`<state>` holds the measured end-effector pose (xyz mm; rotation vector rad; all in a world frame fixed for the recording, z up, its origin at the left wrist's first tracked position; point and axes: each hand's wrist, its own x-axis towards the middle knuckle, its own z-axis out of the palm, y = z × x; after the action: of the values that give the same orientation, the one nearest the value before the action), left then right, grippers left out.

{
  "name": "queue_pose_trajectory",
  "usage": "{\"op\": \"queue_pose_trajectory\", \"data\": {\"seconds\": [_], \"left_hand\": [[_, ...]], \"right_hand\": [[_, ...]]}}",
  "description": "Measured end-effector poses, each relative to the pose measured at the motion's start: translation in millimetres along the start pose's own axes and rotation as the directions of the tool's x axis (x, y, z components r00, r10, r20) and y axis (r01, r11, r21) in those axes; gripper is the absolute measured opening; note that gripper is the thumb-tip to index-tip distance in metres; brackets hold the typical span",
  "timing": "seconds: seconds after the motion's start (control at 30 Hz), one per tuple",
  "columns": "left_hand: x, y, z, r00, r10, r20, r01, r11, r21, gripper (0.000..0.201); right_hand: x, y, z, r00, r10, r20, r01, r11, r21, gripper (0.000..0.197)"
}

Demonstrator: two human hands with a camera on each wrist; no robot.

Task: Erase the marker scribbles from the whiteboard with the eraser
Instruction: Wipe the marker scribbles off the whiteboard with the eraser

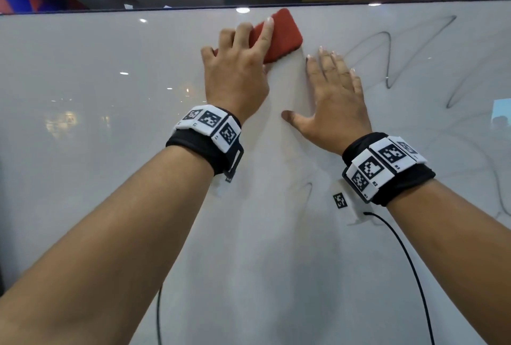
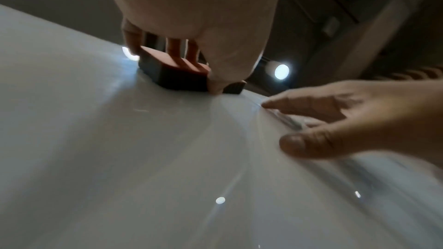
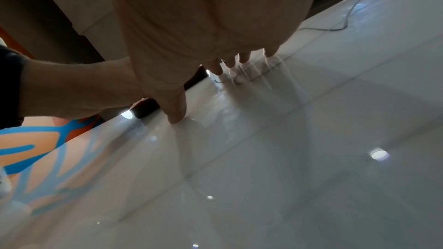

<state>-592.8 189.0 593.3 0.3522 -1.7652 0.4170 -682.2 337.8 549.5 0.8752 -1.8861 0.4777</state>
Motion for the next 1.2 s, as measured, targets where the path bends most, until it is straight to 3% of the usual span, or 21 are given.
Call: {"op": "queue_pose_trajectory", "data": {"seconds": [0.07, 0.13, 0.17, 0.23, 0.27, 0.3, 0.33, 0.4, 0.43, 0.5, 0.57, 0.63, 0.8, 0.87, 0.93, 1.0, 1.07, 1.13, 1.2], "left_hand": [[6.6, -5.6, -1.4, 0.982, -0.187, -0.017, 0.186, 0.981, -0.055, 0.068], [10.9, -6.8, -4.0, 0.931, -0.364, 0.015, 0.363, 0.923, -0.126, 0.068], [10.0, -3.9, -4.7, 0.942, -0.335, 0.017, 0.334, 0.933, -0.13, 0.068], [2.7, 3.5, -3.6, 0.995, -0.096, 0.018, 0.097, 0.991, -0.09, 0.068], [-0.7, 4.4, -2.0, 0.999, 0.027, 0.024, -0.026, 0.998, -0.064, 0.068], [-0.9, 1.9, -1.3, 0.997, 0.076, 0.023, -0.075, 0.996, -0.05, 0.067], [1.4, -0.4, -1.5, 0.999, 0.036, 0.019, -0.035, 0.998, -0.058, 0.067], [5.7, -1.2, -5.1, 0.983, -0.181, 0.022, 0.183, 0.972, -0.146, 0.067], [5.5, 0.2, -5.9, 0.976, -0.215, 0.028, 0.217, 0.963, -0.162, 0.066], [-1.3, 5.9, -6.2, 0.998, -0.049, 0.026, 0.053, 0.987, -0.15, 0.066], [-5.2, 4.1, -2.8, 0.988, 0.151, 0.03, -0.144, 0.976, -0.16, 0.066], [-4.9, -3.0, -3.0, 0.979, 0.201, 0.038, -0.184, 0.946, -0.268, 0.068], [-6.0, -15.7, -4.1, 0.985, 0.152, 0.086, -0.102, 0.9, -0.424, 0.091], [-7.9, -19.6, -3.8, 0.995, 0.056, 0.084, -0.021, 0.928, -0.371, 0.105], [-11.0, -22.3, -2.5, 0.987, -0.079, 0.138, 0.117, 0.95, -0.288, 0.116], [-15.1, -25.6, 0.3, 0.975, -0.126, 0.185, 0.163, 0.967, -0.196, 0.113], [-19.2, -28.6, 3.0, 0.975, -0.098, 0.199, 0.125, 0.984, -0.128, 0.102], [-21.7, -31.0, 5.5, 0.976, -0.085, 0.202, 0.106, 0.989, -0.1, 0.094], [-24.9, -31.3, 8.8, 0.98, -0.081, 0.181, 0.098, 0.991, -0.089, 0.087]], "right_hand": [[-1.1, 1.7, -1.2, 1.0, -0.006, 0.009, 0.006, 1.0, 0.0, 0.099], [-1.5, 3.5, -1.3, 1.0, -0.014, 0.015, 0.014, 1.0, -0.003, 0.099], [-1.7, 4.2, -1.3, 1.0, -0.015, 0.014, 0.015, 1.0, 0.0, 0.099], [-2.1, 3.7, -1.0, 1.0, -0.013, 0.001, 0.013, 1.0, 0.026, 0.099], [-2.2, 3.1, -0.9, 1.0, -0.007, -0.006, 0.008, 0.999, 0.045, 0.099], [-2.0, 2.5, -1.3, 1.0, -0.002, -0.009, 0.003, 0.998, 0.064, 0.1], [-1.9, 2.1, -2.1, 1.0, 0.0, -0.005, 0.0, 0.997, 0.076, 0.101], [-1.8, 2.0, -4.4, 1.0, 0.005, 0.009, -0.005, 0.996, 0.085, 0.103], [-1.8, 2.1, -5.2, 1.0, 0.009, 0.013, -0.01, 0.995, 0.096, 0.103], [-1.8, 2.8, -8.6, 1.0, 0.026, -0.015, -0.023, 0.984, 0.174, 0.102], [-1.7, 3.4, -12.4, 0.993, 0.046, -0.111, -0.014, 0.961, 0.276, 0.098], [-1.4, 0.3, -14.5, 0.979, 0.003, -0.206, 0.056, 0.959, 0.279, 0.089], [12.4, -10.8, -11.1, 0.963, -0.184, -0.199, 0.222, 0.956, 0.189, 0.047], [19.5, -10.1, -11.2, 0.949, -0.225, -0.22, 0.266, 0.947, 0.18, 0.04], [26.4, -4.3, -13.8, 0.95, -0.197, -0.244, 0.241, 0.956, 0.169, 0.044], [34.1, 6.6, -19.3, 0.953, -0.049, -0.298, 0.112, 0.974, 0.196, 0.052], [35.8, 14.6, -20.7, 0.932, 0.08, -0.353, 0.005, 0.972, 0.235, 0.054], [26.2, 13.1, -13.0, 0.934, 0.031, -0.357, 0.041, 0.981, 0.191, 0.052], [10.6, 10.7, -1.6, 0.942, -0.111, -0.317, 0.16, 0.978, 0.135, 0.05]]}}
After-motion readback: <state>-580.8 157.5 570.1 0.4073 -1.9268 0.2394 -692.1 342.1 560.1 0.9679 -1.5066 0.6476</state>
